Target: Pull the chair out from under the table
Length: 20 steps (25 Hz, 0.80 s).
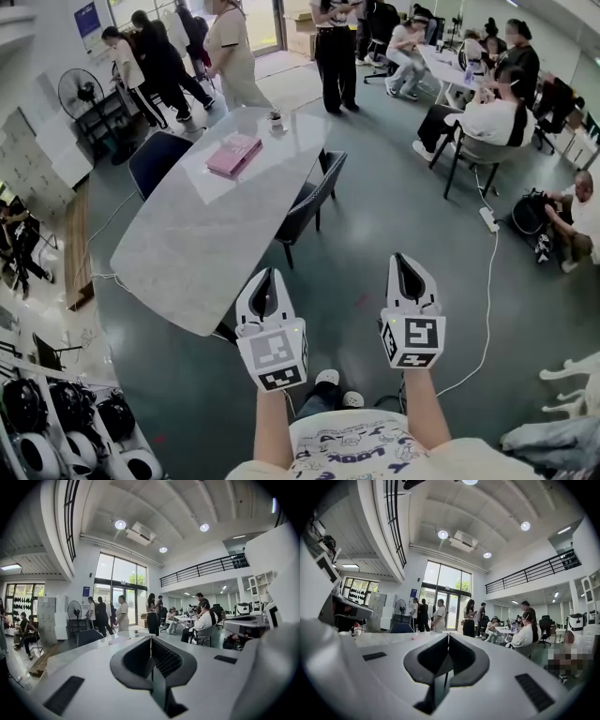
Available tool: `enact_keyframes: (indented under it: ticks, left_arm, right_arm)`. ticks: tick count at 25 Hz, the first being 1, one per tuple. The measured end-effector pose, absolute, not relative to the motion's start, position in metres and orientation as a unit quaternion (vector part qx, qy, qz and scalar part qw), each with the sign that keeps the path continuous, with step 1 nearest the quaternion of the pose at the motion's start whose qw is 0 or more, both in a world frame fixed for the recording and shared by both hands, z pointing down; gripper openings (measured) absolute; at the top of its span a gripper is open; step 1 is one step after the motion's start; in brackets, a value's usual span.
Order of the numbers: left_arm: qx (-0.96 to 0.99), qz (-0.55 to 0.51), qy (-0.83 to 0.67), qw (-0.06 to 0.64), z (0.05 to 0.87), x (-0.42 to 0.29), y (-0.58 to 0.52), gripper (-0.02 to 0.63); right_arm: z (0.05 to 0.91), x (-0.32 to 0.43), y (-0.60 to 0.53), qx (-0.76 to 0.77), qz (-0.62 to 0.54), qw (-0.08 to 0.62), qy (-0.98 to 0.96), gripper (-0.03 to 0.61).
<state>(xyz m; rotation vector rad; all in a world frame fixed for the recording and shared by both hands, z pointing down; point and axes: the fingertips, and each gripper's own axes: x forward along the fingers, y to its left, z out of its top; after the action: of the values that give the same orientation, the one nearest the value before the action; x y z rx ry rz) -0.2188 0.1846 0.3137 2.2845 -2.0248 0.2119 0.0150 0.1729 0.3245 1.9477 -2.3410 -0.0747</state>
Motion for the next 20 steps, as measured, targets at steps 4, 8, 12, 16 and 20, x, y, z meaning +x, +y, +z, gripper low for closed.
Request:
enact_keyframes:
  ticks: [4, 8, 12, 16, 20]
  left_arm:
    - [0.75, 0.069, -0.656, 0.045, 0.318, -0.224, 0.165, 0.021]
    - [0.761, 0.061, -0.644, 0.05, 0.318, -0.229, 0.145, 0.088]
    - [0.782, 0.054, -0.618, 0.06, 0.32, -0.23, 0.131, 0.223]
    - [0.791, 0.066, -0.605, 0.065, 0.328, -0.228, 0.12, 0.253]
    - [0.794, 0.076, -0.599, 0.068, 0.335, -0.225, 0.104, 0.262]
  right_arm:
    - [0.328, 0.006, 0.158, 0.634, -0.028, 0.051, -0.771, 0.043]
    - [0.328, -0.009, 0.142, 0.626, -0.029, 0.053, -0.778, 0.116]
    - [0.331, -0.02, 0.133, 0.627, -0.019, 0.054, -0.777, 0.181]
    - [0.338, -0.023, 0.125, 0.627, -0.011, 0.063, -0.777, 0.21]
    - [0.346, -0.021, 0.111, 0.626, -0.003, 0.073, -0.776, 0.233]
